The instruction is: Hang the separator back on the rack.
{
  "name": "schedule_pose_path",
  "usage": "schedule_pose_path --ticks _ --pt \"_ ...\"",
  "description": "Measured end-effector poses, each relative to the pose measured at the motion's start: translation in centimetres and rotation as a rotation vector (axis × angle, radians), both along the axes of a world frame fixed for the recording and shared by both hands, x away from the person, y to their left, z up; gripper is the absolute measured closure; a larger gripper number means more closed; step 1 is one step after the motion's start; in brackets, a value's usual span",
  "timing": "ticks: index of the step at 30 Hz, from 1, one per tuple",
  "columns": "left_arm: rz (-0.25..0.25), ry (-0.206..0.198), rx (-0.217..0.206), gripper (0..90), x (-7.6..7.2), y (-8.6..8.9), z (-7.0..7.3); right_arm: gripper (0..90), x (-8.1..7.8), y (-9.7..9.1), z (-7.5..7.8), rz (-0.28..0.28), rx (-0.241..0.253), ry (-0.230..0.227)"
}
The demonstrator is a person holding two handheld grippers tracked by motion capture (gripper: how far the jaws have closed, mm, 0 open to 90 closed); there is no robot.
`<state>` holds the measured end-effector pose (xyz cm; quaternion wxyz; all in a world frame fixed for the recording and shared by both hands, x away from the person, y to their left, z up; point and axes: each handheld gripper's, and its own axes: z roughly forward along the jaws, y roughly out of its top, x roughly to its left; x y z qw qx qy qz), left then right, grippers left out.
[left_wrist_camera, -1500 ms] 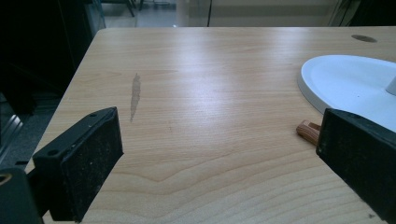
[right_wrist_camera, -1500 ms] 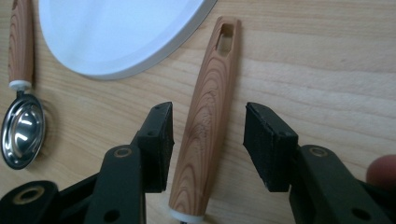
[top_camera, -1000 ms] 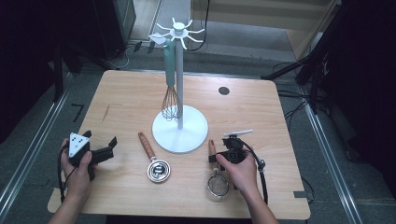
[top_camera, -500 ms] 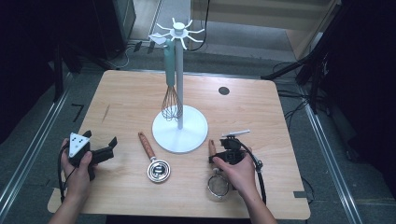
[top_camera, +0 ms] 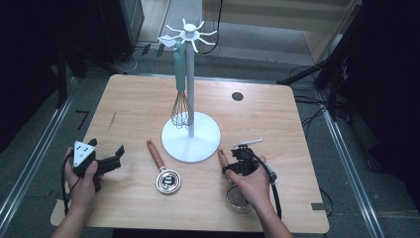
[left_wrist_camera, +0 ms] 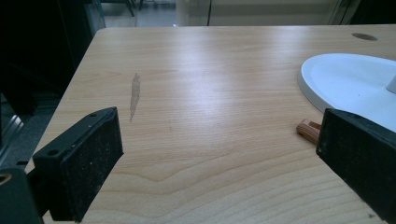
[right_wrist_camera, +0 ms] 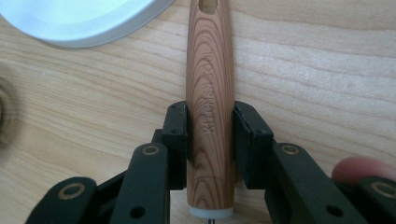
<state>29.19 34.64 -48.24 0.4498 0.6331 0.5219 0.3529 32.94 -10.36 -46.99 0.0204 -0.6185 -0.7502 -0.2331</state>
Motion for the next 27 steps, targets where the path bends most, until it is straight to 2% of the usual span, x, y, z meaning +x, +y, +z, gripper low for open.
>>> schedule_pose_path --ticks 4,5,6,8,9,12,14,17,21,27 --pt "0.000 0.000 -0.003 1.0 0.0 0.0 0.0 69.7 -0.1 -0.1 0.0 0.003 0.015 -0.007" --pt "0.001 0.001 -0.003 1.0 0.0 0.0 0.0 69.7 -0.1 -0.1 0.1 0.000 0.024 -0.017" --pt "0.000 0.001 -0.004 1.0 0.0 0.0 0.0 69.8 -0.2 -0.2 0.2 -0.010 0.024 -0.044" --pt "0.000 0.000 -0.004 1.0 0.0 0.0 0.0 69.8 -0.3 -0.2 0.4 -0.001 0.022 -0.062" --pt "0.001 0.000 -0.004 1.0 0.0 0.0 0.0 69.8 -0.4 -0.4 0.5 -0.002 0.047 -0.076" --pt "0.002 0.001 -0.003 1.0 0.0 0.0 0.0 69.8 -0.4 -0.5 0.7 -0.013 0.059 -0.092" --pt "0.001 0.001 -0.003 1.0 0.0 0.0 0.0 69.9 -0.4 -0.7 0.8 0.003 0.068 -0.098" --pt "0.002 0.000 -0.002 1.0 0.0 0.0 0.0 69.8 -0.5 -0.7 1.0 -0.005 0.080 -0.128" --pt "0.002 0.000 -0.003 1.0 0.0 0.0 0.0 69.8 -0.8 -0.9 1.3 0.005 0.131 -0.193" --pt "0.003 0.001 -0.003 1.0 0.0 0.0 0.0 69.8 -1.2 -0.9 1.7 0.013 0.152 -0.278"
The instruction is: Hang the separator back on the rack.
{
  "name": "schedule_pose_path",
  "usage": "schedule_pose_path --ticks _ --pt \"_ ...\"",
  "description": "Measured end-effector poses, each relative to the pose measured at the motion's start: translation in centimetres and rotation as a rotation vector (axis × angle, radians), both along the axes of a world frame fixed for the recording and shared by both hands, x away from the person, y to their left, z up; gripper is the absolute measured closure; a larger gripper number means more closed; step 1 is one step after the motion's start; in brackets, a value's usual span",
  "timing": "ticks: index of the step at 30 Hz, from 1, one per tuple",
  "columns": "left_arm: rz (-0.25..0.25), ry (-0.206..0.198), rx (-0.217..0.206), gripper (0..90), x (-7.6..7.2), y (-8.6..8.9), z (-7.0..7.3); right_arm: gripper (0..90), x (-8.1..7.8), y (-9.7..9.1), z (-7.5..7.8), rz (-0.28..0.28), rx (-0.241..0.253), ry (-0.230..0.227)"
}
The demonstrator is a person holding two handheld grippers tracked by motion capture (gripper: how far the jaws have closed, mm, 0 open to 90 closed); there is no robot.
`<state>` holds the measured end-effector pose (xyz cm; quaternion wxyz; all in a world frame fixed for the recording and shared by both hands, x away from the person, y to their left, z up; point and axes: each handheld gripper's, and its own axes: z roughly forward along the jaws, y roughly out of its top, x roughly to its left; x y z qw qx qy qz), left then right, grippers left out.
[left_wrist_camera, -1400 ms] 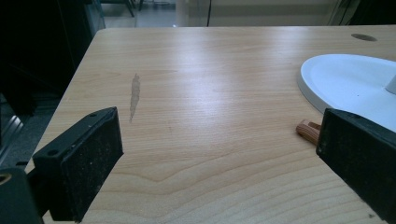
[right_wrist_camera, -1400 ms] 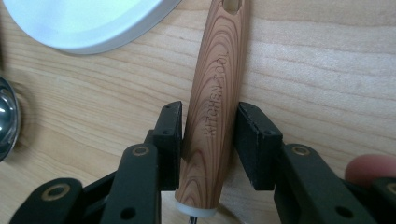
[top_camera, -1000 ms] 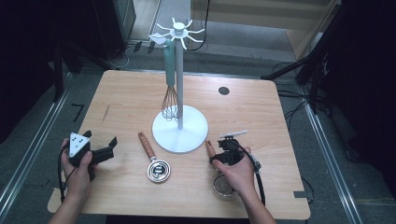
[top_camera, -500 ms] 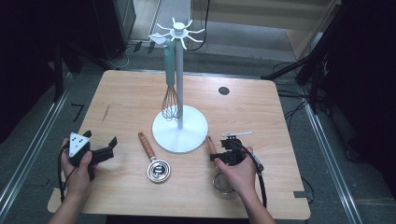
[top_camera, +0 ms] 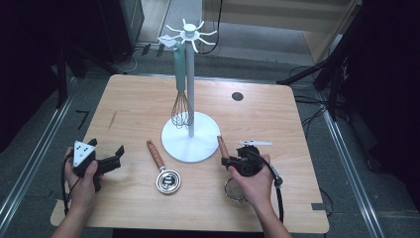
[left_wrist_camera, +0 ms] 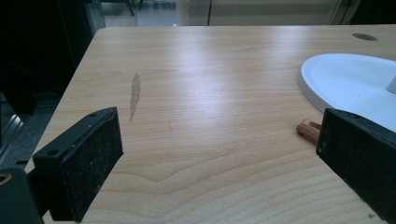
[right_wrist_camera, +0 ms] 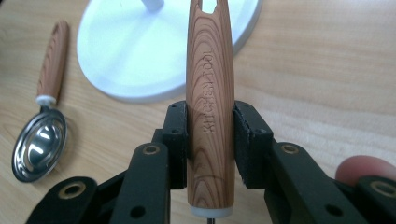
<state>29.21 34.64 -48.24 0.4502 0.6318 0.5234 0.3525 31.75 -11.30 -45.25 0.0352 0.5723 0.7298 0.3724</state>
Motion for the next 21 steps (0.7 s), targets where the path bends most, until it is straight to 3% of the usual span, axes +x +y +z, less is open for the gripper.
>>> schedule_pose_path --ticks 14,21 --pt "0.001 0.001 0.000 1.0 0.0 0.0 0.0 69.7 -1.1 -0.3 1.6 -0.015 0.054 -0.222" --pt "0.001 0.002 0.002 1.0 0.0 0.0 0.0 69.8 -1.5 -0.1 2.1 0.007 0.079 -0.279"
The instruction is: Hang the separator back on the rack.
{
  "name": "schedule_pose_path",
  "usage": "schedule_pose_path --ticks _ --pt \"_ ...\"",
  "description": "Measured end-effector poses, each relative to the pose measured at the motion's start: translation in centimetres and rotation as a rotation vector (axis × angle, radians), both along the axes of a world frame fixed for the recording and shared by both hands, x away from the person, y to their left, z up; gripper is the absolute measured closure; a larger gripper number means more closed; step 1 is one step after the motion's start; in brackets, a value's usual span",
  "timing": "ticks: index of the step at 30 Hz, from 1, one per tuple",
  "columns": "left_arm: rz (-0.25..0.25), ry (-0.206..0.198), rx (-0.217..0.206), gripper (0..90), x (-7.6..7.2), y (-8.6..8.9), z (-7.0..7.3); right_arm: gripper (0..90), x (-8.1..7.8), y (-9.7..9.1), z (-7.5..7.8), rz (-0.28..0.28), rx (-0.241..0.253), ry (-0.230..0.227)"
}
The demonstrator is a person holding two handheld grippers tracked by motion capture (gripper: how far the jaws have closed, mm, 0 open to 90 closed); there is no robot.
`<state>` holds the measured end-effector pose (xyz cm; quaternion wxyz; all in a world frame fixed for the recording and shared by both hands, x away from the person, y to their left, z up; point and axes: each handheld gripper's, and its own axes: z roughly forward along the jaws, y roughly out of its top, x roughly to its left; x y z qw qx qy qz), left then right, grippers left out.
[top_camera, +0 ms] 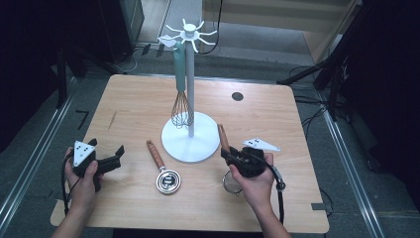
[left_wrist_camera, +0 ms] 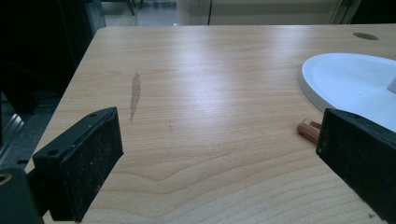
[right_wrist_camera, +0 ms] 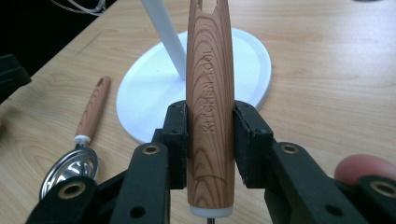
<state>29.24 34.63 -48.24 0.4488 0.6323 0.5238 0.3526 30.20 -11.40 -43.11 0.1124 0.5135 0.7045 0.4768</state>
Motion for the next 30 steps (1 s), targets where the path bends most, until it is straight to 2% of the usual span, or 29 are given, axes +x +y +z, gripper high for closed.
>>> schedule_pose_path --ticks 14,30 --pt "0.001 0.000 0.000 1.0 0.0 0.0 0.0 69.7 -0.8 0.4 1.8 0.013 0.029 -0.121" --pt "0.003 -0.001 0.002 1.0 0.0 0.0 0.0 69.7 -1.1 0.7 4.5 0.019 0.059 -0.207"
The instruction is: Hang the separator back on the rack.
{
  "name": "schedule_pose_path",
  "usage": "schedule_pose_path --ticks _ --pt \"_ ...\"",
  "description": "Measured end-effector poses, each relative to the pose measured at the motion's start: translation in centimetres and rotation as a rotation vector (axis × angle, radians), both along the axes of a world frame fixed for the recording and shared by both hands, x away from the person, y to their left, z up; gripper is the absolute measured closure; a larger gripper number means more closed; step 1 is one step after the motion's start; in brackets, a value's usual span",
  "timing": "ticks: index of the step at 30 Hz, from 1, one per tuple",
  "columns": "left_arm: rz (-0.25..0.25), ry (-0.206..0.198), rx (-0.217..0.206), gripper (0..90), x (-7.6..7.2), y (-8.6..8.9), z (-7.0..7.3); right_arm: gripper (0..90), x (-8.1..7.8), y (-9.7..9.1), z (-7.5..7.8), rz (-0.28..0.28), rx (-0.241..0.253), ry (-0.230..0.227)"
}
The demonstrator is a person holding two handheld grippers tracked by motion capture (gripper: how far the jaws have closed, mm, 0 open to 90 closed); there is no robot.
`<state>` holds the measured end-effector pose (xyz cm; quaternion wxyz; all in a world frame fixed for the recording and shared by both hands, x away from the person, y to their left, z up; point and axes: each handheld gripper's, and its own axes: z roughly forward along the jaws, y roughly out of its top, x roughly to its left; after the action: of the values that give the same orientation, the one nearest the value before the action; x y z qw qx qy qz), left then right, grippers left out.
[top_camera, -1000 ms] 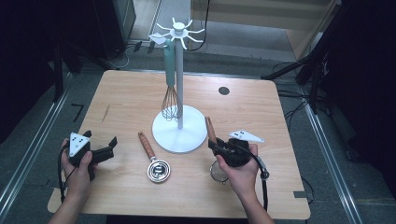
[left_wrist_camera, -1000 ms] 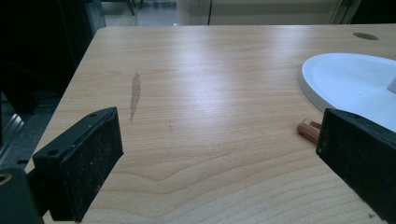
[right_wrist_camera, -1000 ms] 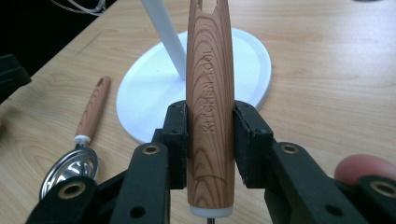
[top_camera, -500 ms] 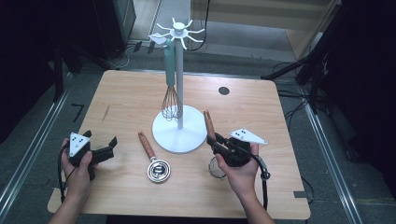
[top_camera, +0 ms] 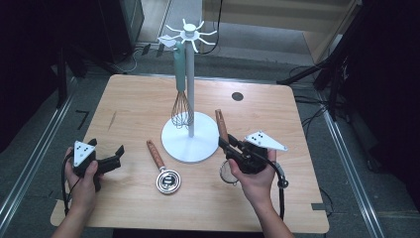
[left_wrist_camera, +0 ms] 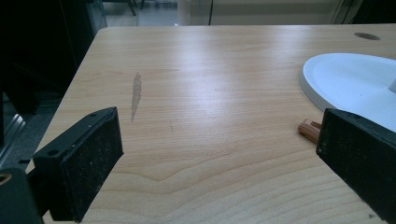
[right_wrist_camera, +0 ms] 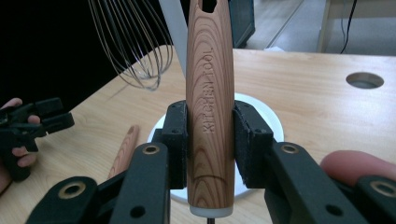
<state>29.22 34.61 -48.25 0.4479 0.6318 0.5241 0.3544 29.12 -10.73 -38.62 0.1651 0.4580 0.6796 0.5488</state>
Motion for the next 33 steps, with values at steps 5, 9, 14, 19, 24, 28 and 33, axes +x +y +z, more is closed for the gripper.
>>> schedule_pose_path --ticks 5,9,14,19,24,28,33 --pt "0.000 0.000 0.000 1.0 0.0 0.0 0.0 69.8 0.0 0.2 1.0 0.004 0.011 -0.035" --pt "-0.001 0.000 0.001 1.0 0.0 0.0 0.0 69.7 0.0 0.4 1.9 0.009 0.025 -0.062" --pt "0.000 0.001 0.001 1.0 0.0 0.0 0.0 69.7 0.0 0.7 3.0 0.007 0.032 -0.101" --pt "0.001 -0.002 -0.003 1.1 0.0 0.0 0.0 69.7 0.1 1.0 4.2 0.005 0.036 -0.140" --pt "0.003 -0.001 -0.002 1.0 0.0 0.0 0.0 69.7 0.1 1.3 5.1 0.003 0.042 -0.173" --pt "0.003 -0.001 -0.002 1.0 0.0 0.0 0.0 69.8 0.1 1.5 5.7 0.004 0.047 -0.195" --pt "0.003 -0.001 -0.002 1.0 0.0 0.0 0.0 69.8 0.1 1.7 6.4 0.007 0.053 -0.217"
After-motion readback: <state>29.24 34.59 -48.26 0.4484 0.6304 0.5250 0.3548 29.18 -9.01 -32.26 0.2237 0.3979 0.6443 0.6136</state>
